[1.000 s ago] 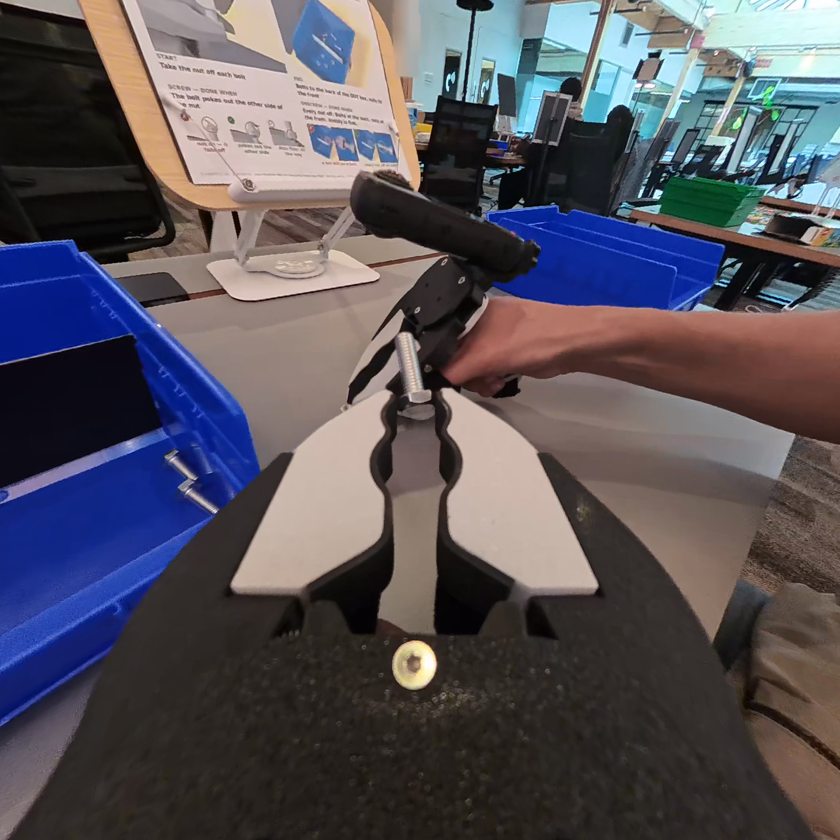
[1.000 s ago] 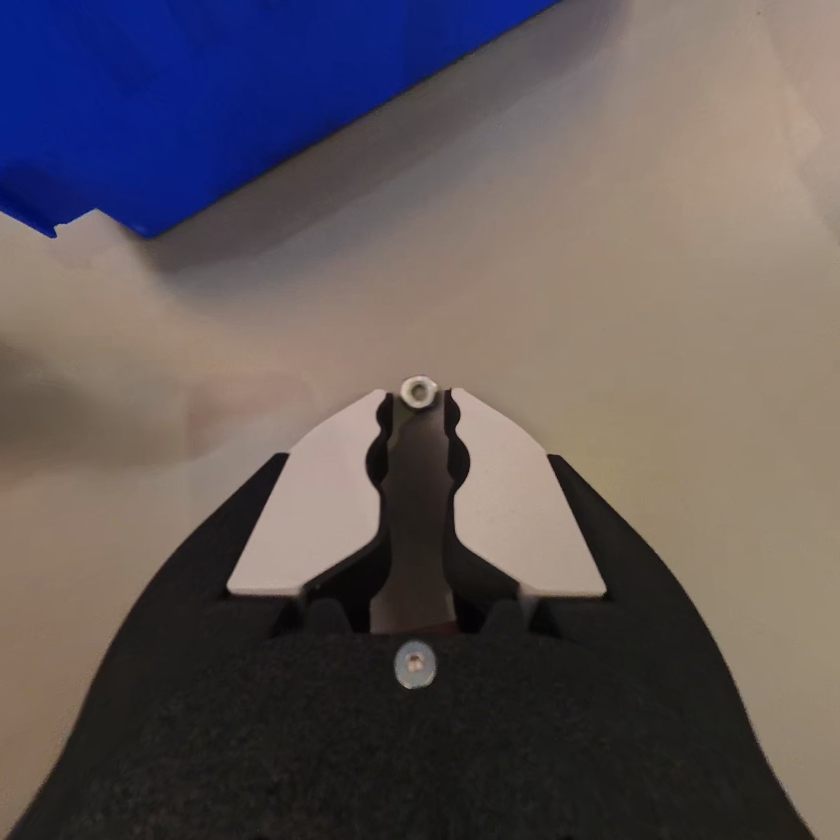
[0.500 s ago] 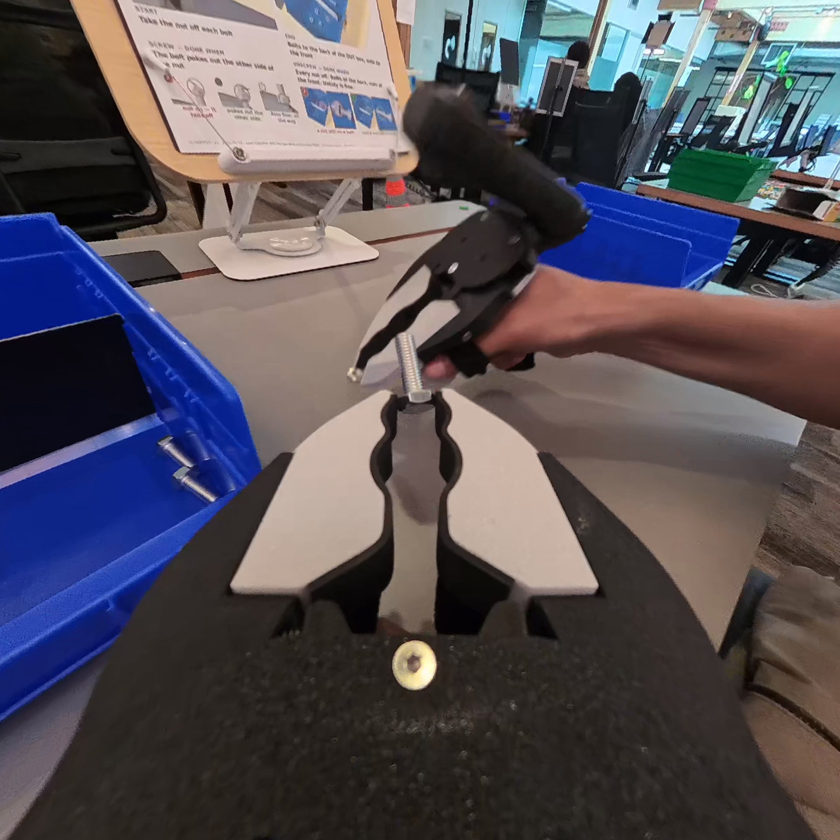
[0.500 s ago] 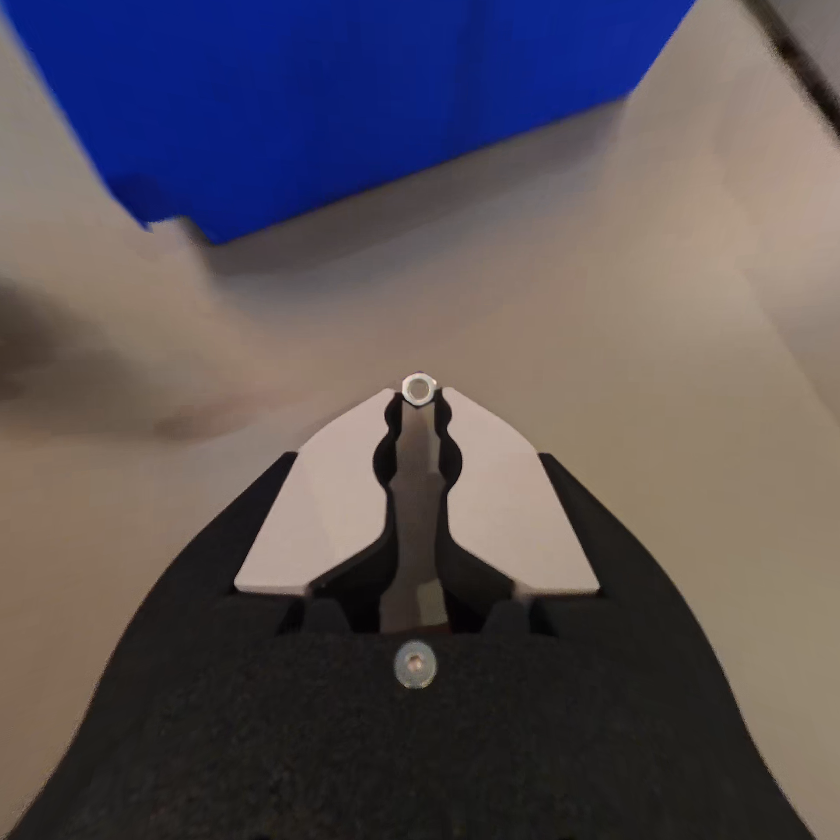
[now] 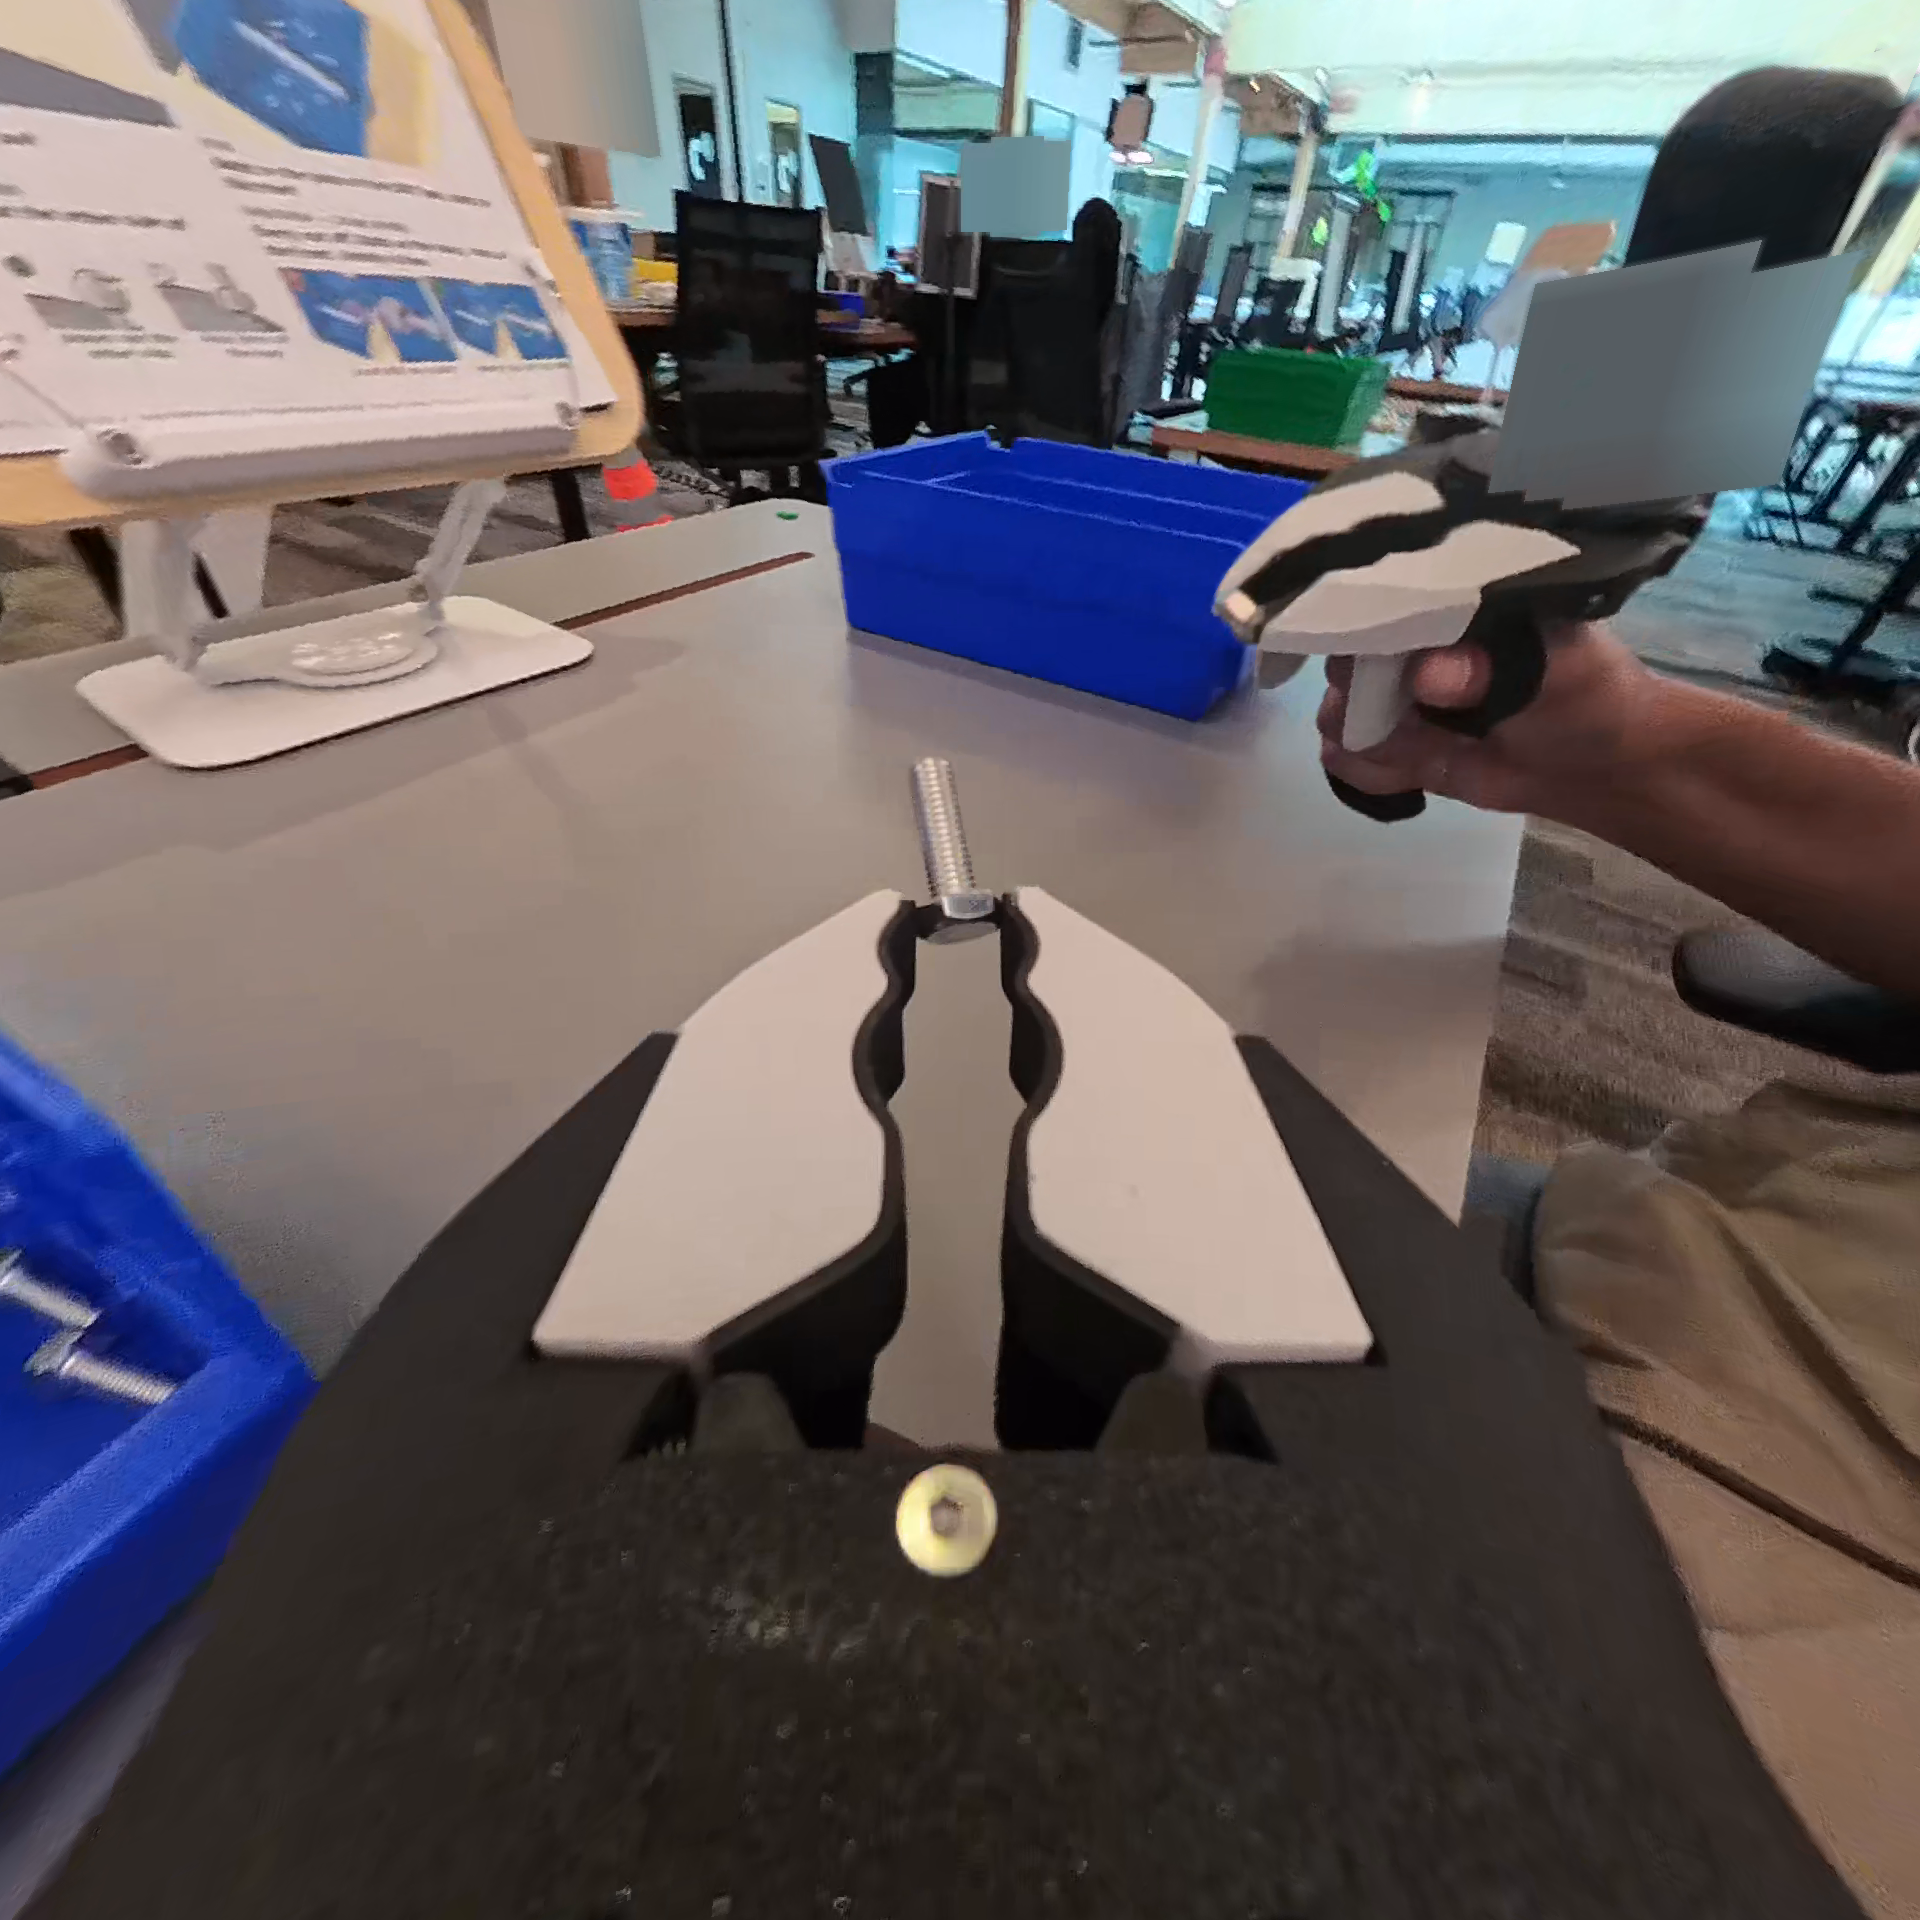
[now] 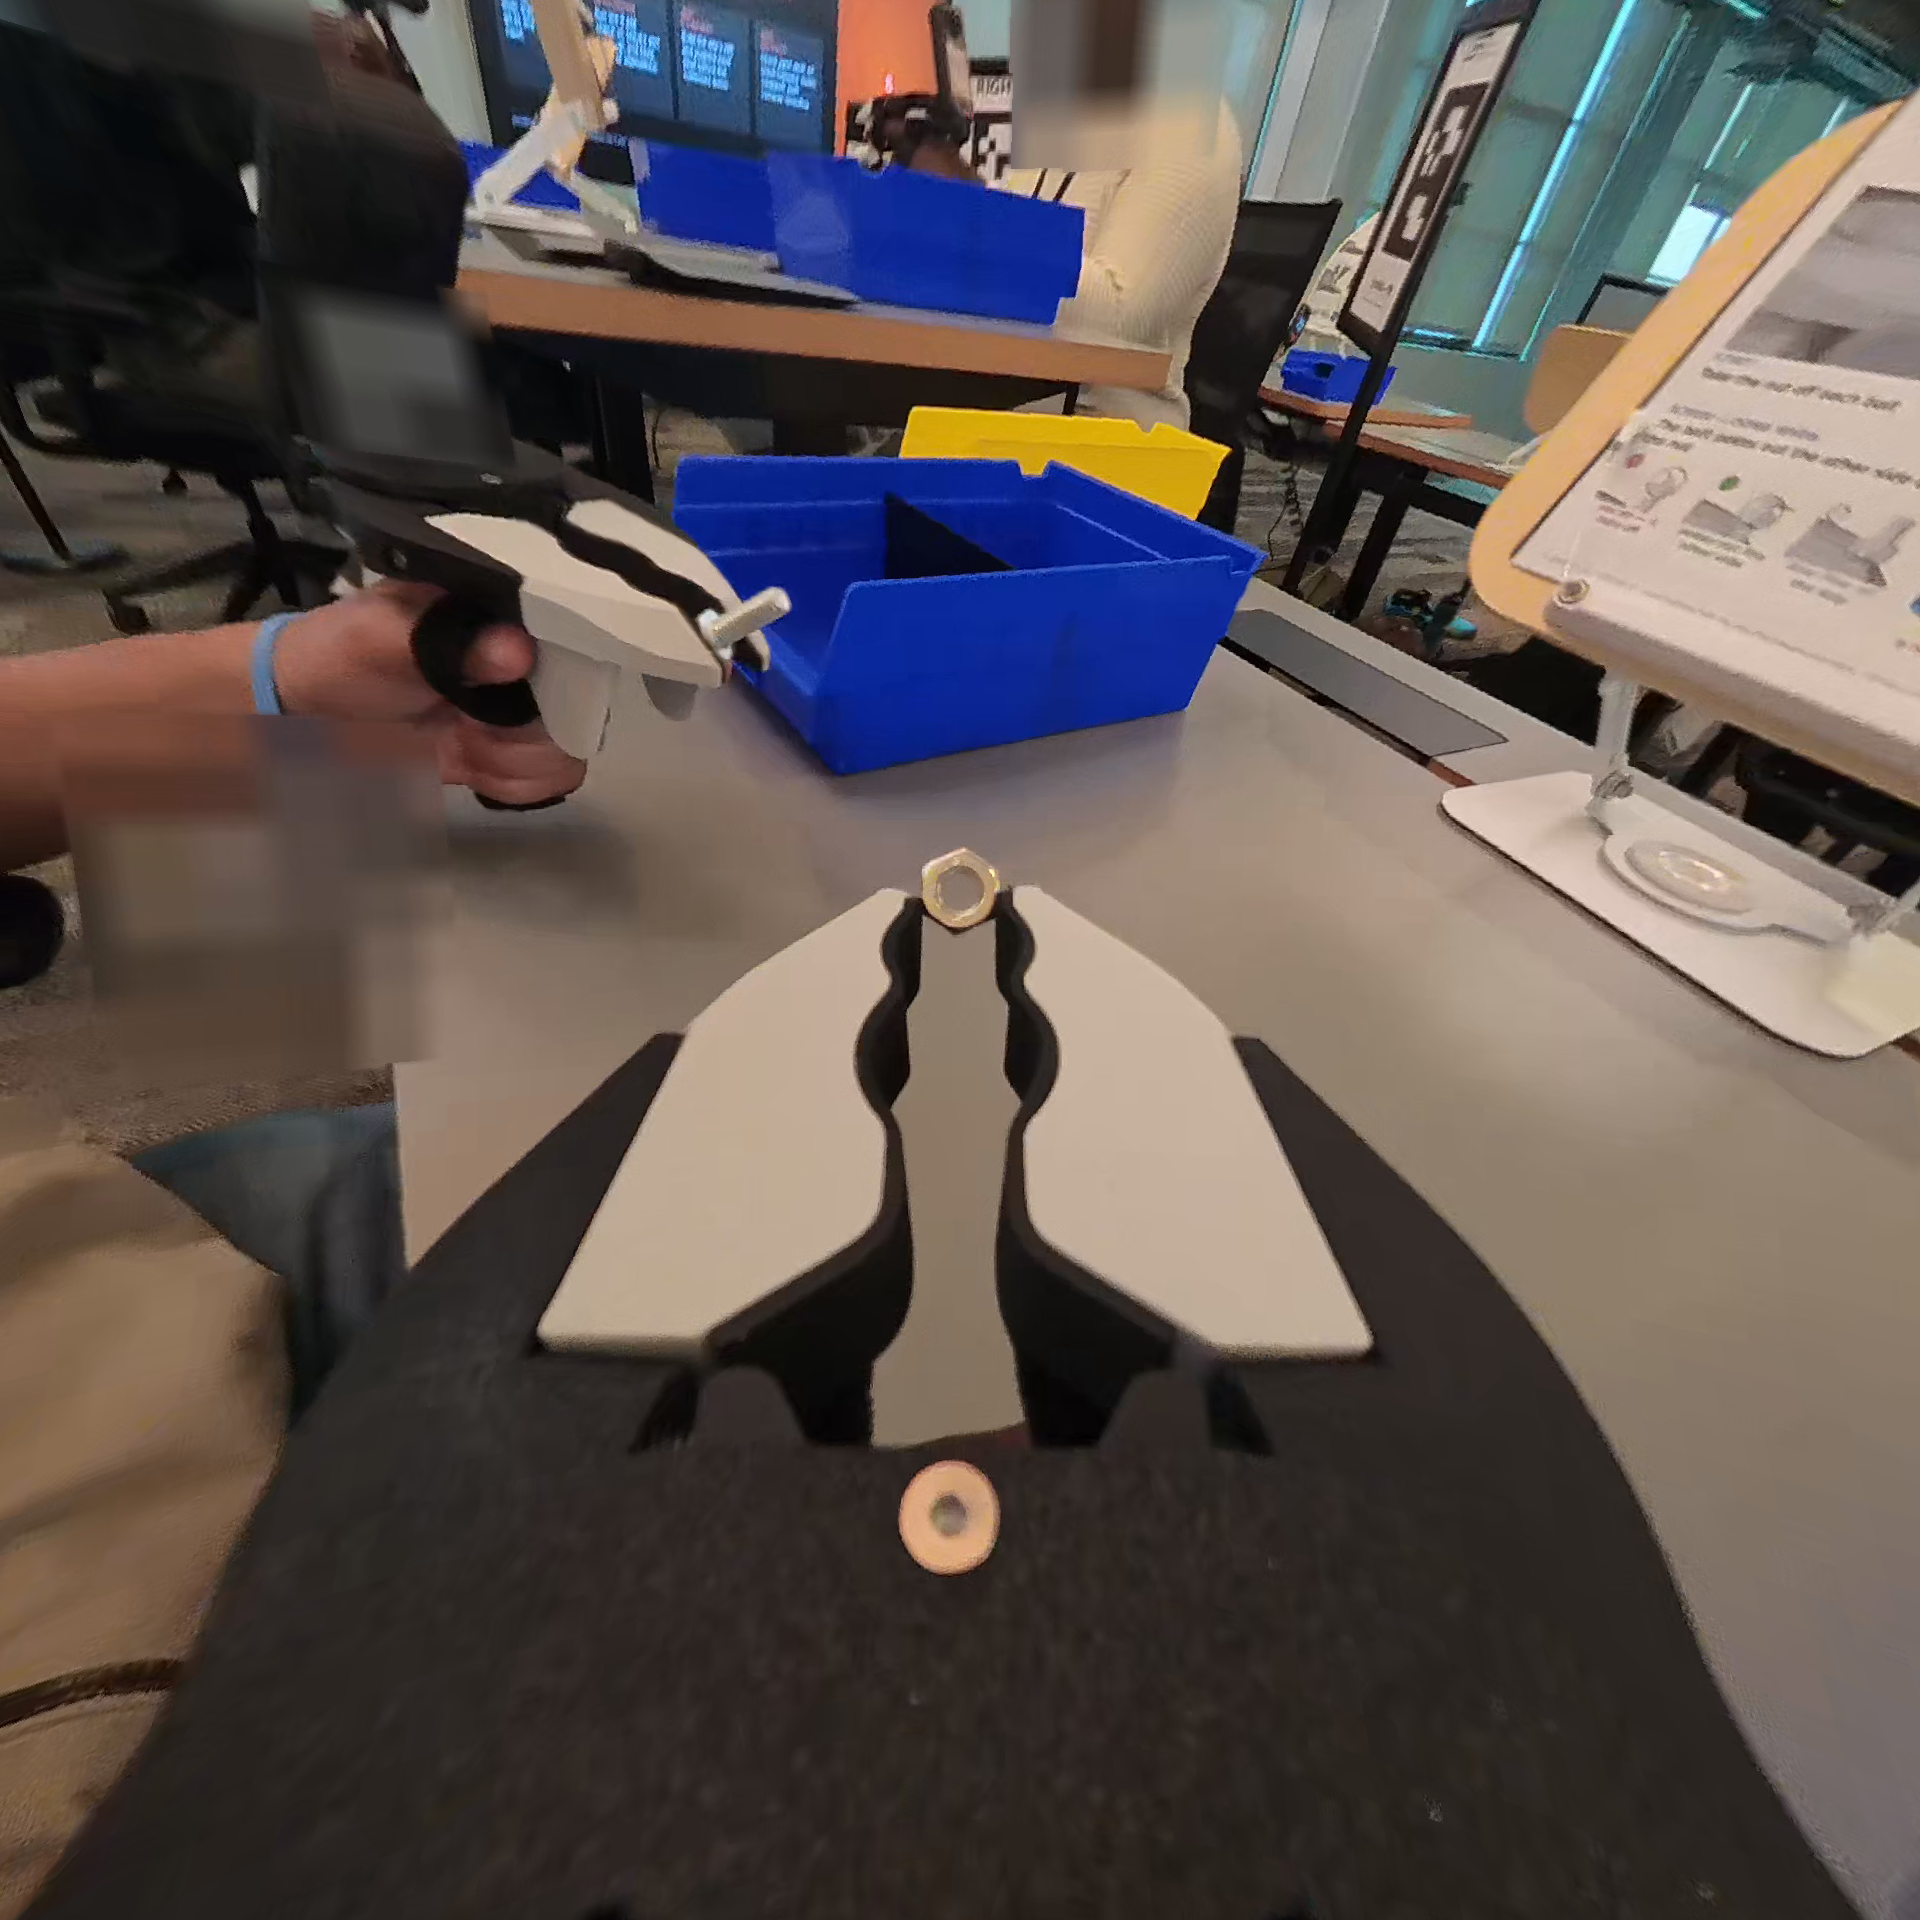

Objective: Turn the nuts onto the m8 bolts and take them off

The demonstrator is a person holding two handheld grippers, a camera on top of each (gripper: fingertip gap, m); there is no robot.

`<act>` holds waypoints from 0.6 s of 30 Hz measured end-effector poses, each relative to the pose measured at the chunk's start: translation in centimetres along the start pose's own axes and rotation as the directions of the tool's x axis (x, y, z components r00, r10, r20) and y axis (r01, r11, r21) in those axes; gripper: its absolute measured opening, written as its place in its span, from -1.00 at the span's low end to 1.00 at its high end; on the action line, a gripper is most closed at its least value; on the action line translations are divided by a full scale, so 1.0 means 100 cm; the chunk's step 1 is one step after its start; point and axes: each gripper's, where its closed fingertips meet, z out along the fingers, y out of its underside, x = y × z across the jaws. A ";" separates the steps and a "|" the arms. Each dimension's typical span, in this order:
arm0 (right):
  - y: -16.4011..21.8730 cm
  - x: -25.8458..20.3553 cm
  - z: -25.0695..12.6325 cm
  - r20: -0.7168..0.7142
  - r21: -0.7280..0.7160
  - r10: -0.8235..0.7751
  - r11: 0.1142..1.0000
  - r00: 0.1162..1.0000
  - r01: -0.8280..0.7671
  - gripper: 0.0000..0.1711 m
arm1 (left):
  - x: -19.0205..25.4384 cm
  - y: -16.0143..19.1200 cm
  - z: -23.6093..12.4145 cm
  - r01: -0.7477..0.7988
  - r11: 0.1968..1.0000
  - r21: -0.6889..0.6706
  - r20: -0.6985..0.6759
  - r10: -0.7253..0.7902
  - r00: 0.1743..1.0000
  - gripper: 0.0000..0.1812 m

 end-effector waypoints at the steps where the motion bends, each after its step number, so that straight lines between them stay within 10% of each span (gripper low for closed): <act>1: 0.002 -0.002 -0.004 0.019 0.000 0.013 1.000 1.000 -0.013 -0.84 | 0.007 -0.001 0.002 -0.018 1.000 -0.005 -0.028 0.018 0.999 -0.83; 11: -0.043 -0.048 -0.012 0.447 0.141 0.009 0.987 0.894 -0.080 -0.84 | 0.091 -0.022 0.038 -0.058 0.997 -0.049 -0.515 0.025 0.857 -0.83; 18: -0.048 -0.047 -0.013 0.495 0.143 0.020 0.984 0.869 -0.105 -0.84 | 0.109 -0.032 0.050 0.019 1.000 -0.011 -0.649 -0.022 0.760 -0.83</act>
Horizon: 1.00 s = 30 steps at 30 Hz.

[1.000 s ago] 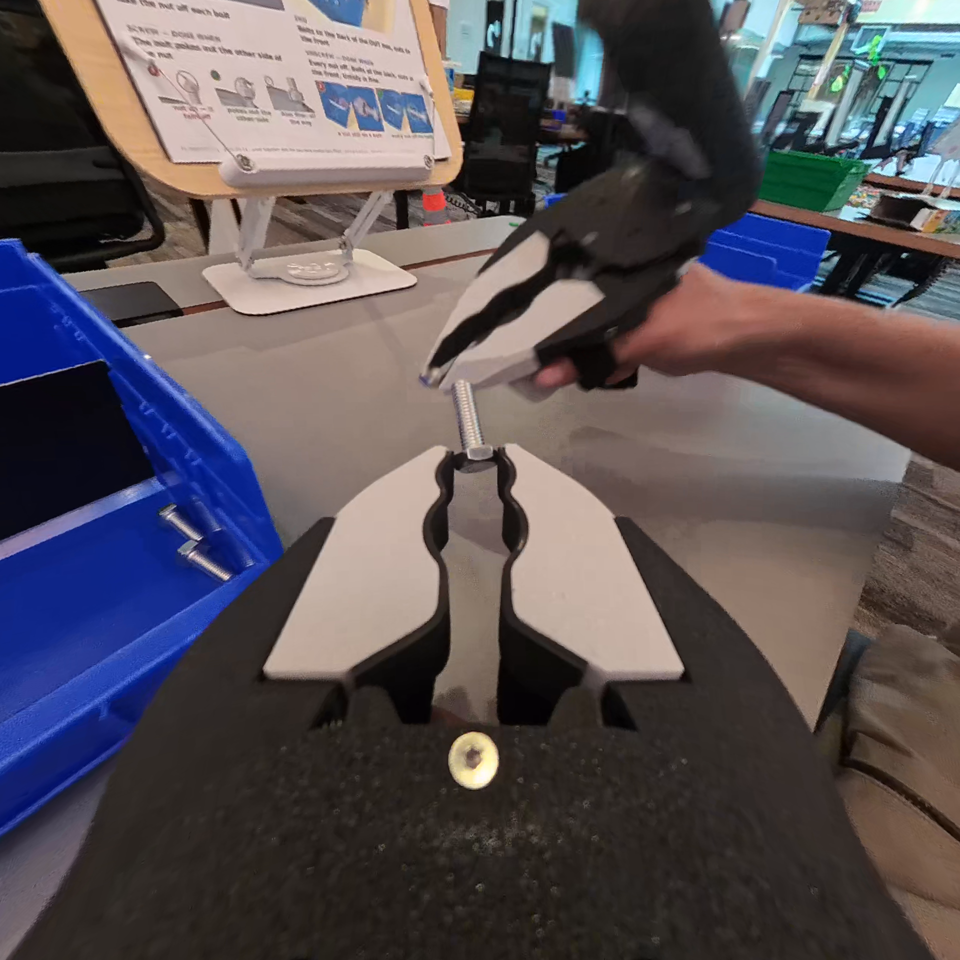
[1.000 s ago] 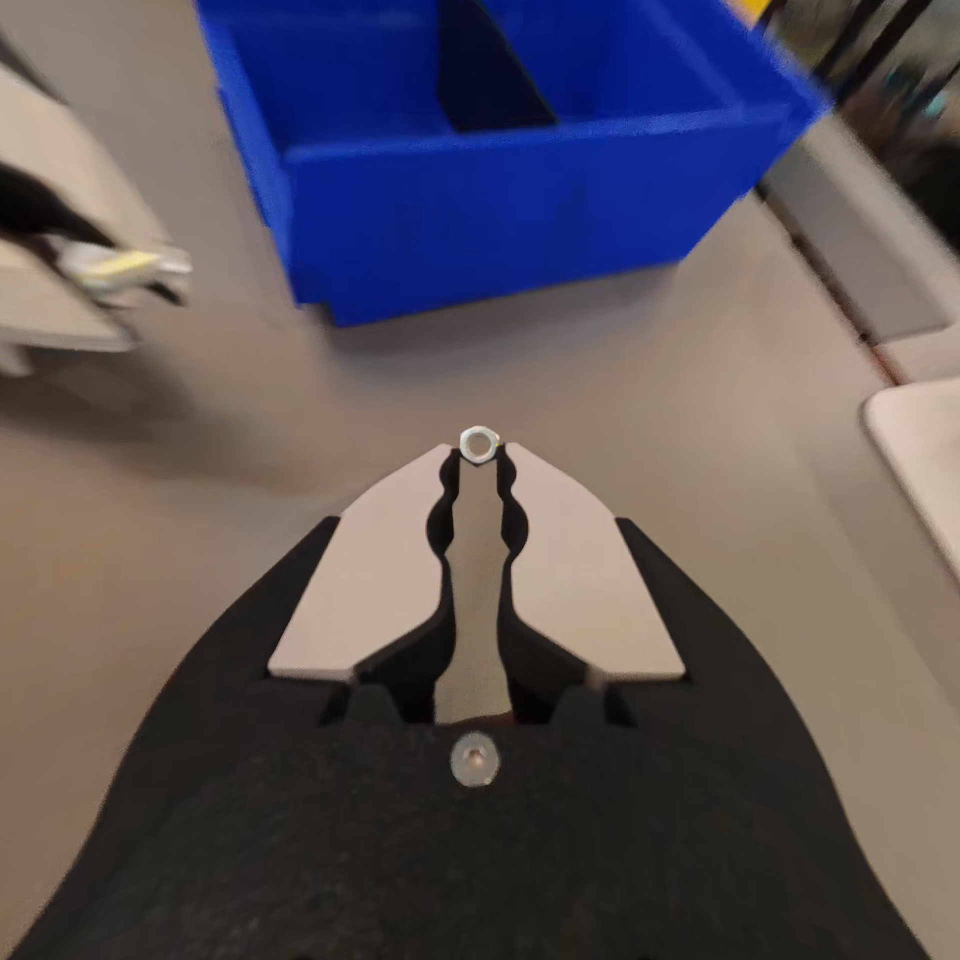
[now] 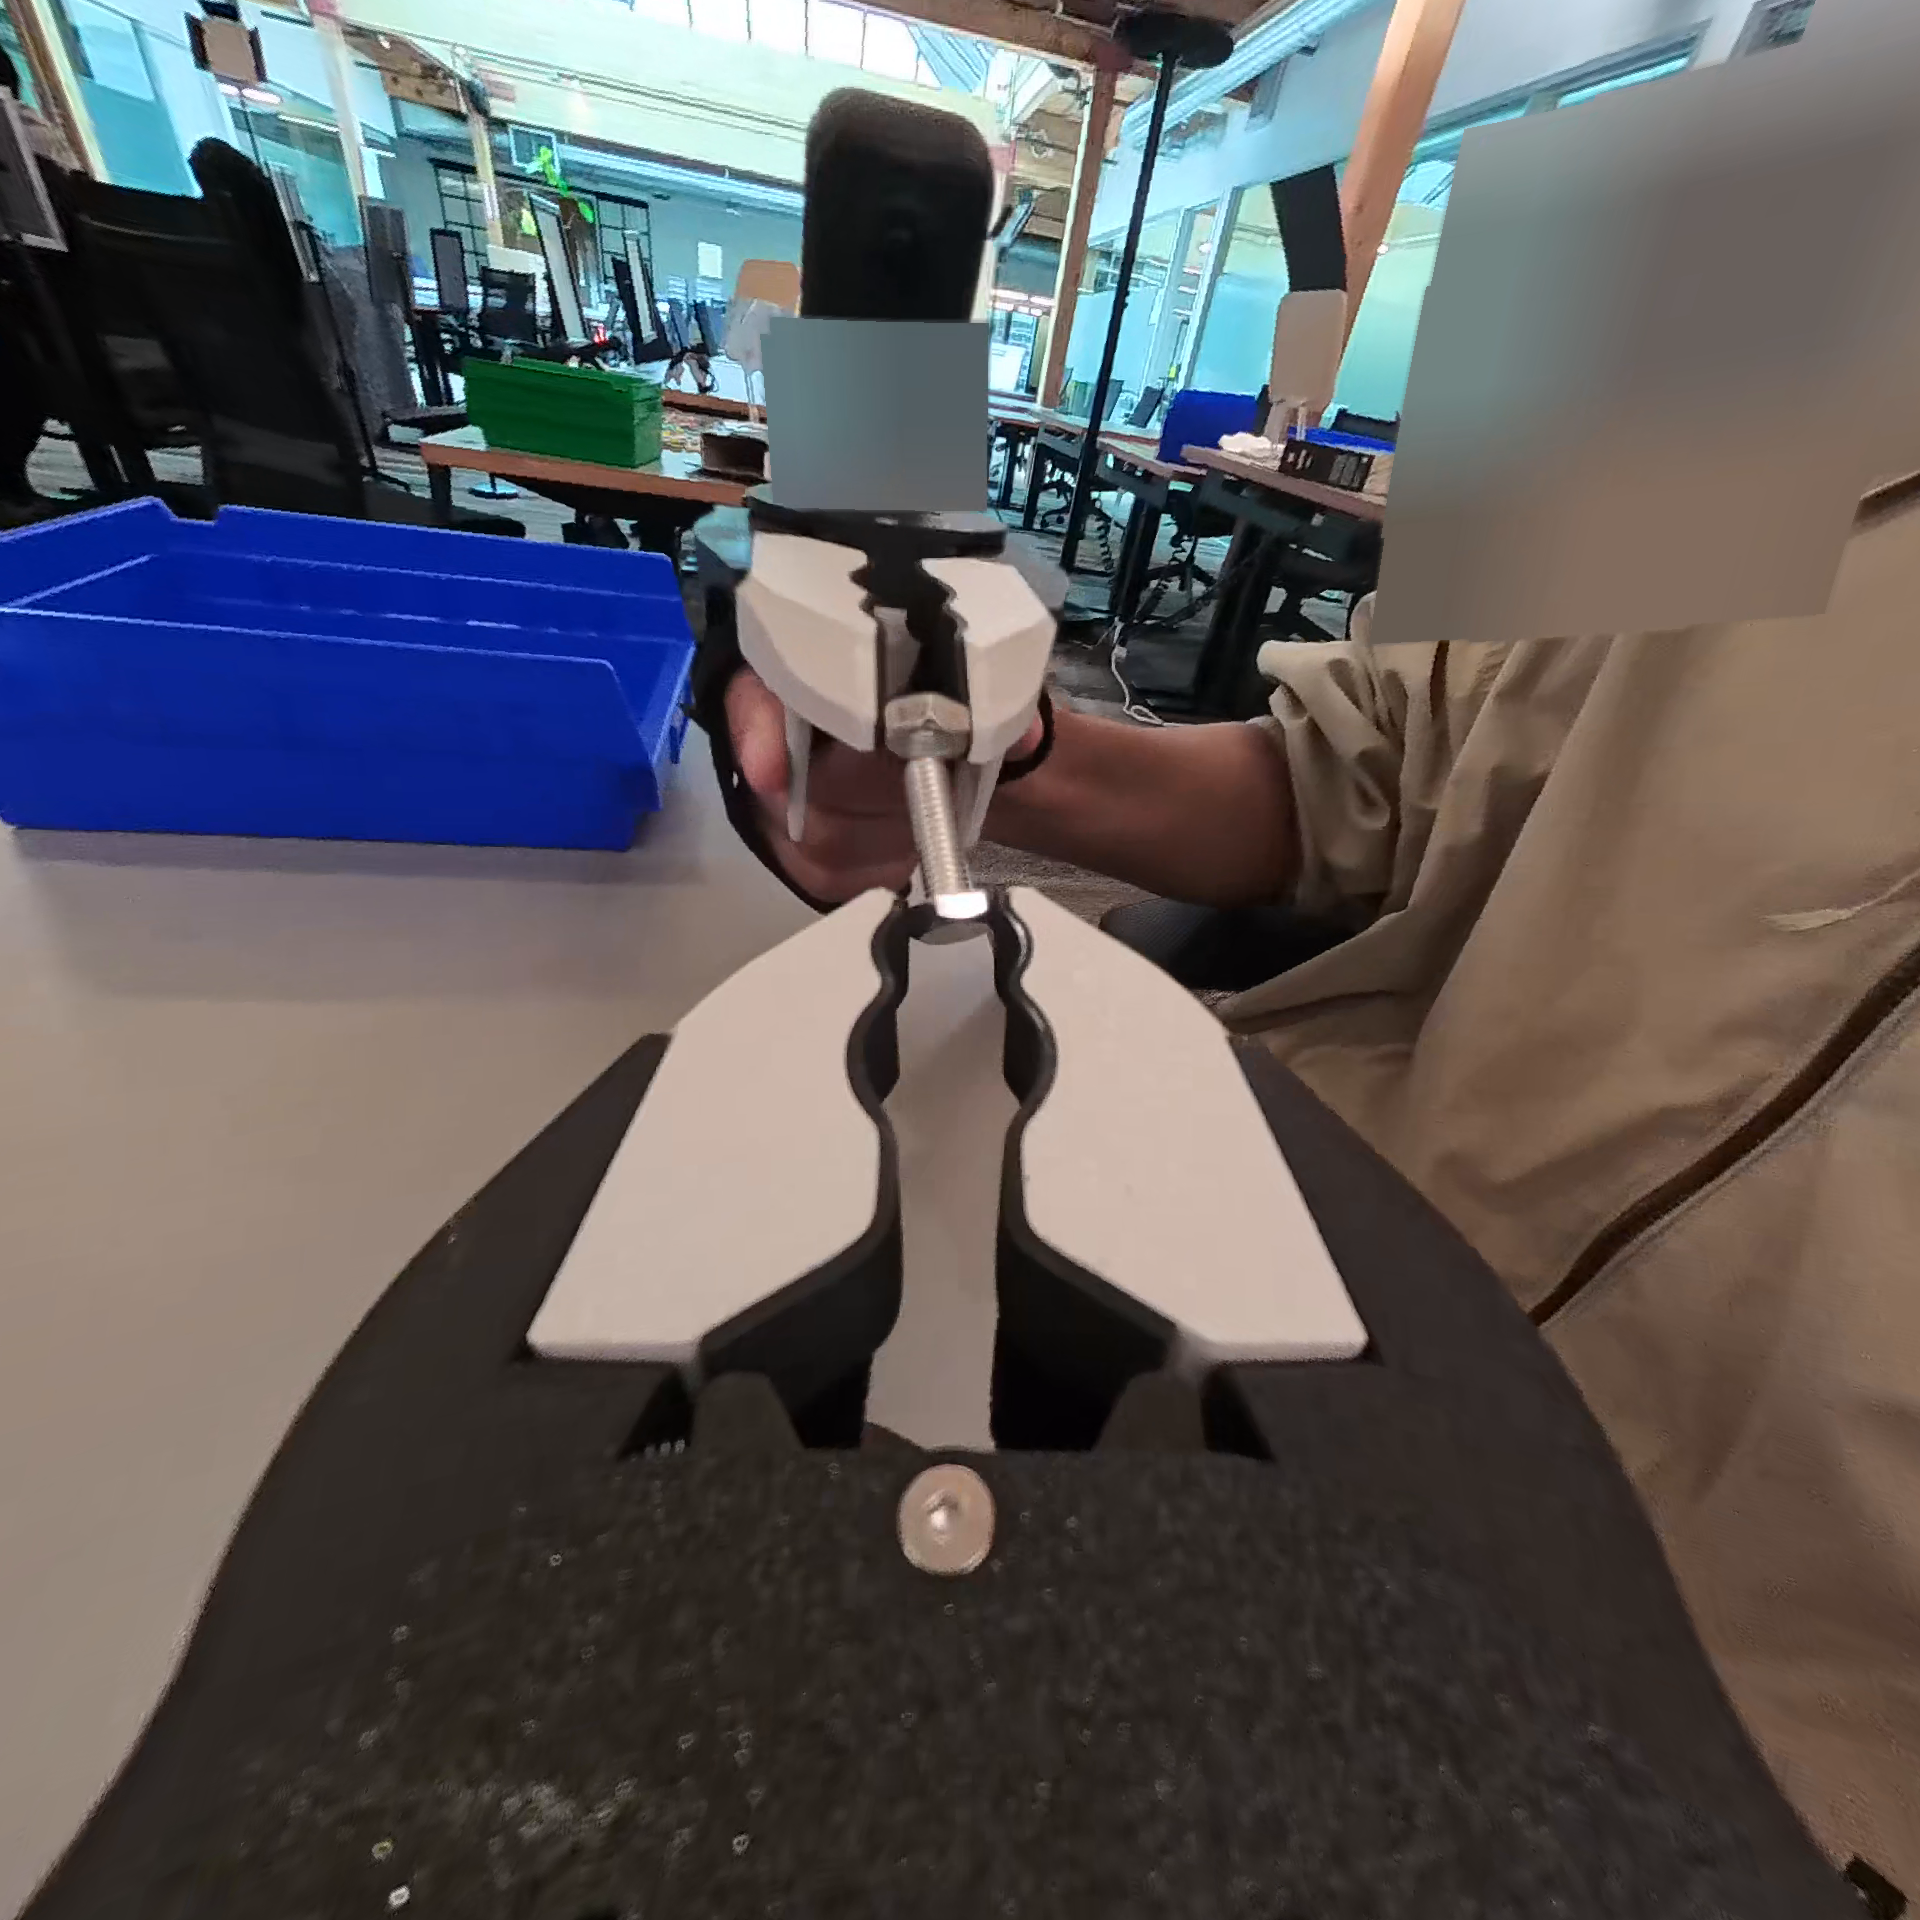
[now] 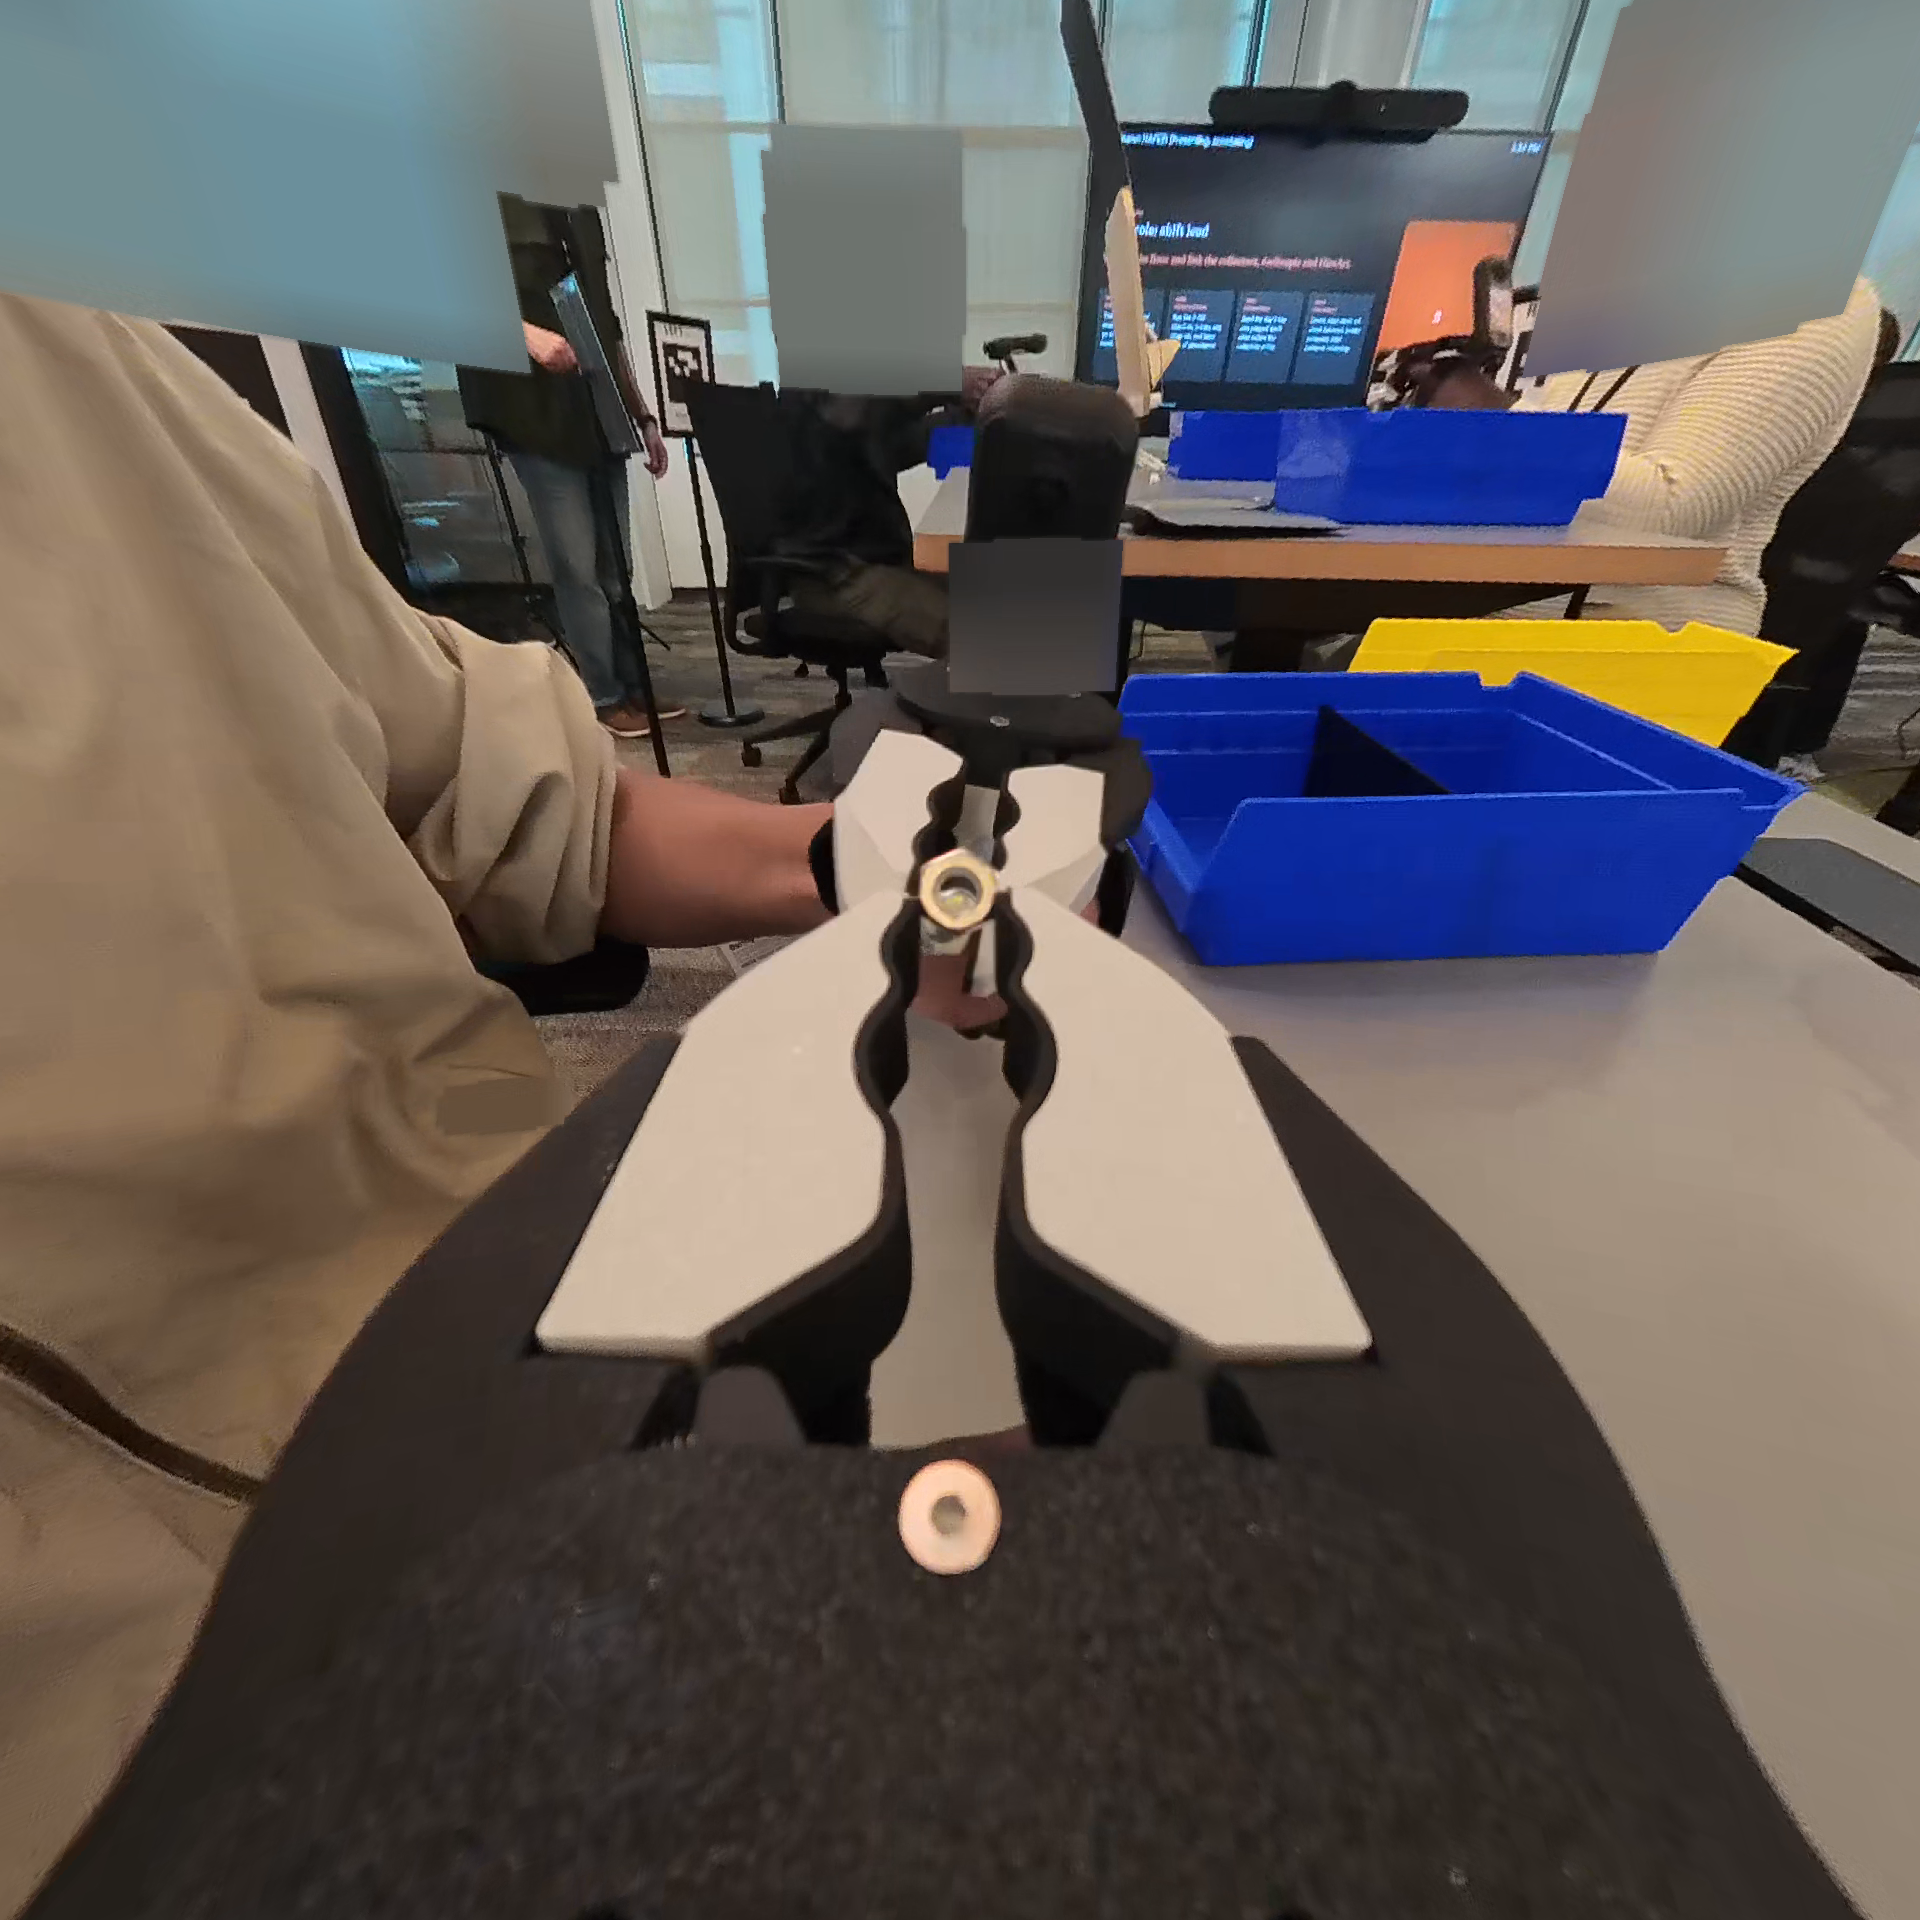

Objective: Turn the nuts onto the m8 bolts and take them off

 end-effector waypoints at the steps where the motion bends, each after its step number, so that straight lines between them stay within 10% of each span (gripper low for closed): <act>1: 0.002 0.000 -0.001 0.005 -0.009 0.000 1.000 1.000 0.000 -0.84 | 0.001 -0.001 0.001 0.003 1.000 0.008 -0.009 -0.003 1.000 -0.83; 11: 0.009 -0.003 0.004 0.077 -0.024 0.075 0.997 0.994 -0.073 -0.84 | 0.001 0.006 0.000 0.011 1.000 -0.027 -0.034 -0.012 0.999 -0.83; 30: 0.033 0.027 -0.002 -0.210 -0.089 0.326 0.933 0.922 -0.350 -0.84 | -0.045 0.029 0.001 -0.228 0.906 -0.358 0.418 0.374 0.828 -0.83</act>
